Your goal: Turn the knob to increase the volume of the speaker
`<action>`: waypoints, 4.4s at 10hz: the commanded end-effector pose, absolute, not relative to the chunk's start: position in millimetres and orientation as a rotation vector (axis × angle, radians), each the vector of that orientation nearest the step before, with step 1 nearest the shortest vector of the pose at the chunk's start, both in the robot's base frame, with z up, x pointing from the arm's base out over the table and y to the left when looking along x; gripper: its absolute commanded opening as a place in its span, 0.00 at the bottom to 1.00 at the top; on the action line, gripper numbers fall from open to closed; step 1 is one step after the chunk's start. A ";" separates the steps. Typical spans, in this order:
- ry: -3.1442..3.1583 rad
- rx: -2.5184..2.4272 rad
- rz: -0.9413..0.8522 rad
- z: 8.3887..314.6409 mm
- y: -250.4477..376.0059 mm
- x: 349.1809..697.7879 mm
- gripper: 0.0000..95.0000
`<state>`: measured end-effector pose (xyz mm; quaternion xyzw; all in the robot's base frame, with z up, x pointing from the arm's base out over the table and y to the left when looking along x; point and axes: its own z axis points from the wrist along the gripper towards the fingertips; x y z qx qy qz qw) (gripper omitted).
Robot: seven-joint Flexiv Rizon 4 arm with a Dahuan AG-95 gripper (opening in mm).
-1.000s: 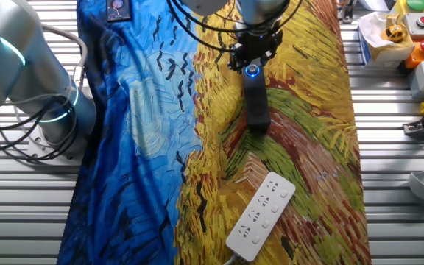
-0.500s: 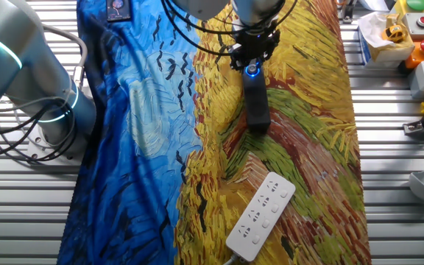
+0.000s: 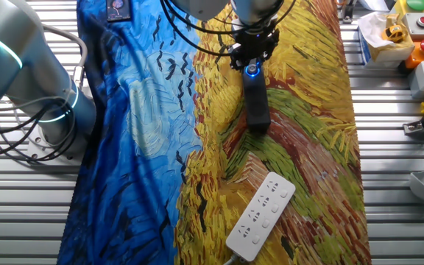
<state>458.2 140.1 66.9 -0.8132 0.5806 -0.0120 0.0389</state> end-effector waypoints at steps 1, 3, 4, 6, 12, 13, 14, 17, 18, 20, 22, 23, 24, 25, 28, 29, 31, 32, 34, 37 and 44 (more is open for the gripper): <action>1.772 -2.492 -0.054 66.3 139.3 458.1 0.40; 1.762 -2.493 -0.068 66.3 139.3 458.1 0.40; 1.762 -2.492 -0.070 66.2 139.3 458.0 0.40; 1.761 -2.491 -0.075 66.0 139.3 458.1 0.40; 1.797 -2.451 -0.094 65.6 139.2 458.1 0.00; 1.797 -2.451 -0.094 65.6 139.2 458.1 0.00; 1.797 -2.451 -0.094 65.6 139.2 458.1 0.00; 1.797 -2.451 -0.094 65.6 139.2 458.1 0.00; 1.797 -2.451 -0.094 65.6 139.2 458.1 0.00; 1.797 -2.451 -0.094 65.6 139.2 458.1 0.00; 1.797 -2.451 -0.094 65.6 139.2 458.1 0.00; 1.797 -2.451 -0.094 65.6 139.2 458.1 0.00; 1.797 -2.451 -0.094 65.6 139.2 458.1 0.00; 1.797 -2.451 -0.094 65.6 139.2 458.1 0.00; 1.797 -2.451 -0.094 65.6 139.2 458.1 0.00; 1.797 -2.451 -0.094 65.6 139.2 458.1 0.00; 1.797 -2.451 -0.094 65.6 139.2 458.1 0.00; 1.797 -2.451 -0.094 65.6 139.2 458.1 0.00; 2.650 -1.263 -0.097 70.6 137.5 473.2 0.00; 2.731 -1.075 -0.080 70.5 137.5 473.0 0.00; 2.842 -0.721 -0.040 64.5 137.2 472.8 0.00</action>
